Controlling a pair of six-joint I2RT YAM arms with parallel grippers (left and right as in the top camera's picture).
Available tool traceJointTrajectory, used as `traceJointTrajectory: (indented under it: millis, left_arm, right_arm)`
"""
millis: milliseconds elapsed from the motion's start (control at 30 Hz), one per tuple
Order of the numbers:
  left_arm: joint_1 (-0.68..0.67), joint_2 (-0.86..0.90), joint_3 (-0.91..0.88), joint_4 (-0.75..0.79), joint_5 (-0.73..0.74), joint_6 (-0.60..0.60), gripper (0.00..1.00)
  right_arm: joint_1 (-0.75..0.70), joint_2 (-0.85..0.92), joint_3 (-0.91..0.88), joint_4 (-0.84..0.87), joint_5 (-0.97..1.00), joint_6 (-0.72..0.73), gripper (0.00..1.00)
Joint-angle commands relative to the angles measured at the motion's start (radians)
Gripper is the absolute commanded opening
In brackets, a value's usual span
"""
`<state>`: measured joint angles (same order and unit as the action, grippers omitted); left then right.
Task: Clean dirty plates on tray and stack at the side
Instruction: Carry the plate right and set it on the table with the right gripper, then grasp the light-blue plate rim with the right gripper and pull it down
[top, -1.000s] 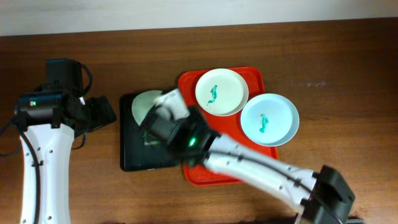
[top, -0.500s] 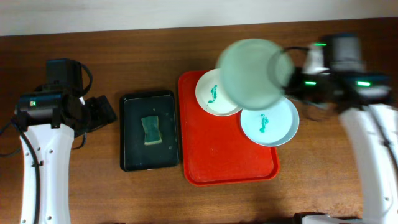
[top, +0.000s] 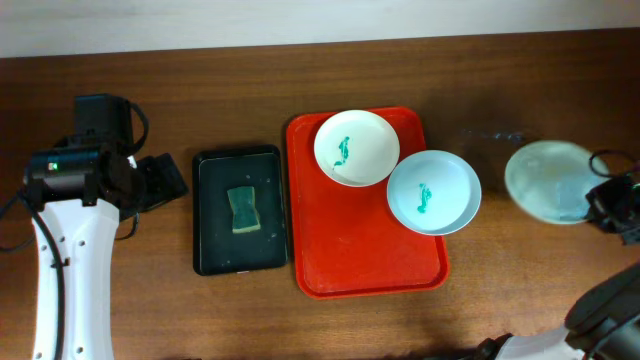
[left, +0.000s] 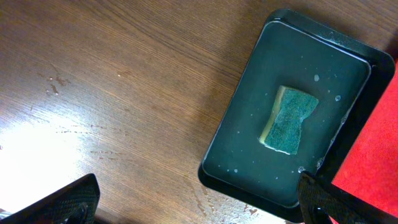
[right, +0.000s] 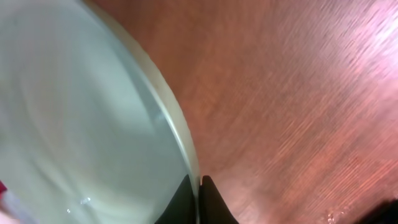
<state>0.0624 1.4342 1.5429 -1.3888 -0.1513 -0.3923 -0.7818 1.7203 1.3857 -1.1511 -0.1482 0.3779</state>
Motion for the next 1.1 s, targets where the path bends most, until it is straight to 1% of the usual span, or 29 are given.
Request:
traceJointTrajectory:
  millis: [0, 133, 167, 200, 233, 267, 300, 367, 467, 533, 567, 600, 700, 800, 967, 1000, 1067]
  left_arm:
    - [0.004, -0.007, 0.010, -0.001, -0.014, 0.005, 0.99]
    - [0.004, -0.007, 0.010, -0.001, -0.014, 0.005, 0.99]
    - [0.004, -0.007, 0.010, -0.001, -0.014, 0.005, 0.99]
    - [0.004, -0.007, 0.010, 0.000, -0.014, 0.005, 0.99]
    - [0.004, -0.007, 0.010, -0.001, -0.014, 0.005, 0.99]
    - [0.004, -0.007, 0.010, -0.001, -0.014, 0.005, 0.99]
    - [0.004, -0.007, 0.010, -0.001, -0.014, 0.005, 1.00]
    - [0.004, -0.007, 0.010, -0.001, -0.014, 0.005, 0.99]
    - [0.004, -0.007, 0.010, 0.000, -0.014, 0.005, 0.99]
    - [0.004, -0.007, 0.010, -0.001, -0.014, 0.005, 0.99]
    - [0.004, -0.007, 0.010, -0.001, -0.014, 0.005, 0.99]
    - [0.004, -0.007, 0.010, -0.001, -0.014, 0.005, 0.99]
    - [0.004, -0.007, 0.010, -0.001, -0.014, 0.005, 0.99]
    - [0.004, -0.007, 0.010, -0.001, -0.014, 0.005, 0.99]
    - [0.004, -0.007, 0.010, -0.001, -0.014, 0.005, 0.99]
    - [0.004, -0.007, 0.010, -0.001, -0.014, 0.005, 0.99]
    - [0.004, -0.007, 0.010, -0.001, -0.014, 0.005, 0.99]
  right_arm:
    - [0.023, 0.037, -0.075, 0.048, 0.004, -0.033, 0.04]
    - [0.042, 0.042, -0.222, 0.161, 0.014, -0.030, 0.05]
    - [0.043, 0.042, -0.237, 0.164, 0.014, -0.031, 0.17]
    - [0.043, 0.040, -0.241, 0.154, 0.014, -0.035, 0.34]
    - [0.047, 0.029, -0.241, 0.140, 0.014, -0.042, 0.44]
    - [0.053, 0.009, -0.241, 0.134, 0.011, -0.050, 0.47]
    - [0.065, -0.022, -0.241, 0.130, 0.007, -0.053, 0.50]
    - [0.105, -0.107, -0.241, 0.130, -0.053, -0.102, 0.52]
    - [0.225, -0.252, -0.241, 0.128, -0.158, -0.166, 0.52]
    - [0.313, -0.303, -0.241, 0.131, -0.154, -0.211, 0.52]
    - [0.393, -0.323, -0.241, 0.135, -0.139, -0.254, 0.57]
    - [0.470, -0.323, -0.241, 0.137, -0.076, -0.259, 0.63]
    - [0.576, -0.282, -0.244, 0.148, 0.039, -0.259, 0.73]
    - [0.627, -0.195, -0.244, 0.183, 0.119, -0.258, 0.73]
    - [0.608, -0.075, -0.244, 0.274, 0.131, -0.258, 0.67]
    - [0.604, -0.053, -0.244, 0.291, 0.120, -0.258, 0.64]
    - [0.604, -0.008, -0.244, 0.304, 0.068, -0.258, 0.47]
